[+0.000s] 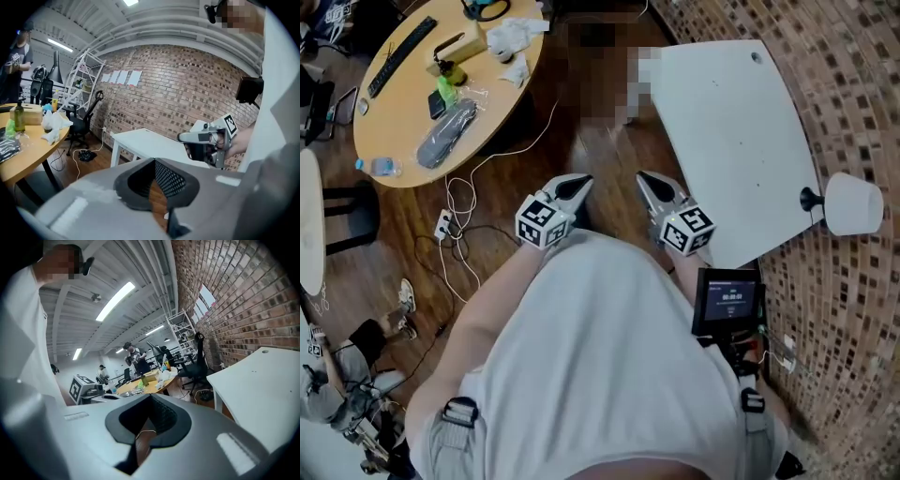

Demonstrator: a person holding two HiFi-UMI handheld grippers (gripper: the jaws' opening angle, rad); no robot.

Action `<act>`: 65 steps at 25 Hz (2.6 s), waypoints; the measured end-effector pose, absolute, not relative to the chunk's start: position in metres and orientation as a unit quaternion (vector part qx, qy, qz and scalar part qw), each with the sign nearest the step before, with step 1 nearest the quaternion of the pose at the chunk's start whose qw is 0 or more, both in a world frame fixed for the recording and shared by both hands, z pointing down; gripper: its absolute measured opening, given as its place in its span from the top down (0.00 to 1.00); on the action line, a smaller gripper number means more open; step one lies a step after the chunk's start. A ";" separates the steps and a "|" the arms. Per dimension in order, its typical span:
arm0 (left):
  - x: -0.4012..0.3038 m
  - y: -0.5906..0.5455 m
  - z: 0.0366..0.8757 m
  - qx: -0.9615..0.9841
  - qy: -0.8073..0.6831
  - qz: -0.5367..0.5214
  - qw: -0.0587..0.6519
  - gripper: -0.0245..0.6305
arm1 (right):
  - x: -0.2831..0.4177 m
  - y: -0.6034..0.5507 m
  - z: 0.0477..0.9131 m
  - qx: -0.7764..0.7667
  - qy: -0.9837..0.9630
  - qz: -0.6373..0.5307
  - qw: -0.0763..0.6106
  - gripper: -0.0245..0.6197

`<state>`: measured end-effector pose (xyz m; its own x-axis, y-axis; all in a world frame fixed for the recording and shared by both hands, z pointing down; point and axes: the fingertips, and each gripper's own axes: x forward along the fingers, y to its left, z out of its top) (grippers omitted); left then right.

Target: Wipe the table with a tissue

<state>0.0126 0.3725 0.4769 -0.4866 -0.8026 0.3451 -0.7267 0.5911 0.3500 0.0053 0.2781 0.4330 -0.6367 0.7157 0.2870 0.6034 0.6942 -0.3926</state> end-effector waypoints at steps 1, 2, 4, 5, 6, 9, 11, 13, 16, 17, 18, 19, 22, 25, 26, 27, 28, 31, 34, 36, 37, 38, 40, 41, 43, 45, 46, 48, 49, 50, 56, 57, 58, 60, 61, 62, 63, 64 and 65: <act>0.002 0.377 0.477 0.448 -0.857 -0.079 0.242 0.96 | -0.004 0.283 0.432 -0.364 -0.897 0.130 0.214 0.95; -0.008 0.383 0.478 0.450 -0.856 -0.080 0.241 0.96 | -0.013 0.290 0.430 -0.362 -0.898 0.129 0.213 0.95; -0.030 0.397 0.479 0.452 -0.855 -0.081 0.240 0.96 | -0.031 0.306 0.428 -0.365 -0.898 0.125 0.212 0.95; -0.039 0.404 0.479 0.452 -0.855 -0.083 0.240 0.96 | -0.039 0.315 0.427 -0.368 -0.897 0.122 0.212 0.95; -0.048 0.410 0.480 0.452 -0.855 -0.085 0.241 0.96 | -0.045 0.322 0.427 -0.372 -0.896 0.118 0.214 0.95; -0.068 0.426 0.483 0.455 -0.852 -0.090 0.244 0.96 | -0.062 0.336 0.427 -0.374 -0.895 0.106 0.221 0.95; -0.077 0.436 0.485 0.459 -0.848 -0.093 0.247 0.96 | -0.073 0.342 0.426 -0.367 -0.897 0.101 0.225 0.95; -0.087 0.446 0.488 0.464 -0.845 -0.094 0.249 0.96 | -0.086 0.349 0.425 -0.359 -0.900 0.099 0.227 0.95; -0.104 0.464 0.490 0.460 -0.847 -0.096 0.249 0.96 | -0.107 0.363 0.425 -0.354 -0.902 0.097 0.227 0.95; -0.109 0.467 0.489 0.459 -0.848 -0.097 0.247 0.96 | -0.113 0.366 0.424 -0.356 -0.902 0.095 0.227 0.95; -0.115 0.470 0.488 0.458 -0.849 -0.097 0.245 0.96 | -0.119 0.369 0.423 -0.358 -0.901 0.092 0.227 0.95; -0.120 0.471 0.487 0.456 -0.851 -0.097 0.243 0.96 | -0.125 0.371 0.421 -0.360 -0.900 0.090 0.227 0.95; -0.128 0.475 0.490 0.448 -0.852 -0.100 0.252 0.96 | -0.138 0.373 0.421 -0.361 -0.899 0.092 0.229 0.95; -0.136 0.478 0.493 0.441 -0.853 -0.100 0.260 0.96 | -0.152 0.375 0.423 -0.365 -0.897 0.099 0.231 0.95; -0.139 0.480 0.494 0.437 -0.854 -0.100 0.263 0.96 | -0.157 0.375 0.423 -0.368 -0.895 0.101 0.231 0.95; -0.144 0.481 0.497 0.432 -0.856 -0.100 0.267 0.96 | -0.162 0.376 0.424 -0.372 -0.893 0.103 0.230 0.95; -0.148 0.481 0.500 0.427 -0.857 -0.100 0.273 0.96 | -0.168 0.376 0.424 -0.375 -0.892 0.105 0.230 0.95; -0.165 0.475 0.501 0.423 -0.856 -0.095 0.281 0.96 | -0.185 0.374 0.425 -0.385 -0.887 0.109 0.231 0.95; -0.195 0.461 0.494 0.427 -0.854 -0.087 0.283 0.96 | -0.212 0.366 0.427 -0.391 -0.882 0.118 0.237 0.95; -0.215 0.452 0.493 0.426 -0.856 -0.079 0.283 0.96 | -0.229 0.359 0.427 -0.393 -0.881 0.121 0.233 0.95; -0.220 0.449 0.493 0.426 -0.857 -0.074 0.280 0.96 | -0.234 0.357 0.426 -0.395 -0.882 0.119 0.228 0.95; -0.224 0.447 0.492 0.426 -0.859 -0.070 0.276 0.96 | -0.237 0.356 0.426 -0.397 -0.882 0.117 0.224 0.95; -0.232 0.443 0.491 0.426 -0.861 -0.063 0.270 0.96 | -0.244 0.354 0.424 -0.402 -0.883 0.113 0.217 0.95; -0.238 0.440 0.491 0.425 -0.862 -0.060 0.270 0.96 | -0.250 0.351 0.424 -0.404 -0.882 0.114 0.216 0.95; -0.254 0.431 0.491 0.418 -0.864 -0.054 0.274 0.96 | -0.265 0.340 0.425 -0.407 -0.880 0.118 0.215 0.95; -0.266 0.421 0.493 0.411 -0.866 -0.050 0.280 0.96 | -0.274 0.325 0.428 -0.407 -0.878 0.125 0.217 0.95; -0.269 0.419 0.494 0.406 -0.868 -0.049 0.282 0.96 | -0.277 0.320 0.430 -0.408 -0.877 0.127 0.219 0.95; -0.275 0.421 0.496 0.393 -0.873 -0.048 0.286 0.96 | -0.282 0.315 0.435 -0.411 -0.874 0.129 0.225 0.95; -0.278 0.424 0.497 0.386 -0.875 -0.048 0.288 0.96 | -0.286 0.314 0.438 -0.412 -0.873 0.129 0.228 0.95; -0.280 0.427 0.499 0.379 -0.877 -0.049 0.291 0.96 | -0.289 0.313 0.440 -0.413 -0.871 0.130 0.231 0.95; -0.295 0.466 0.519 0.330 -0.887 -0.035 0.322 0.96 | -0.304 0.328 0.450 -0.418 -0.864 0.139 0.243 0.95; -0.295 0.475 0.527 0.318 -0.888 -0.026 0.332 0.96 | -0.303 0.330 0.452 -0.417 -0.864 0.138 0.246 0.95; -0.296 0.487 0.535 0.306 -0.888 -0.011 0.343 0.95 | -0.304 0.331 0.452 -0.415 -0.864 0.139 0.248 0.95; -0.301 0.513 0.551 0.291 -0.885 0.036 0.362 0.91 | -0.307 0.336 0.450 -0.410 -0.866 0.141 0.248 0.95; -0.305 0.526 0.558 0.288 -0.882 0.059 0.369 0.89 | -0.310 0.338 0.449 -0.408 -0.867 0.141 0.247 0.95; -0.310 0.539 0.564 0.287 -0.878 0.078 0.374 0.87 | -0.313 0.340 0.448 -0.406 -0.869 0.140 0.247 0.95; -0.317 0.552 0.569 0.289 -0.875 0.095 0.378 0.85 | -0.316 0.341 0.448 -0.404 -0.870 0.139 0.247 0.95; -0.325 0.564 0.573 0.291 -0.871 0.112 0.381 0.84 | -0.318 0.343 0.449 -0.399 -0.872 0.138 0.248 0.95; -0.332 0.575 0.579 0.295 -0.865 0.131 0.384 0.83 | -0.318 0.343 0.451 -0.393 -0.874 0.139 0.250 0.95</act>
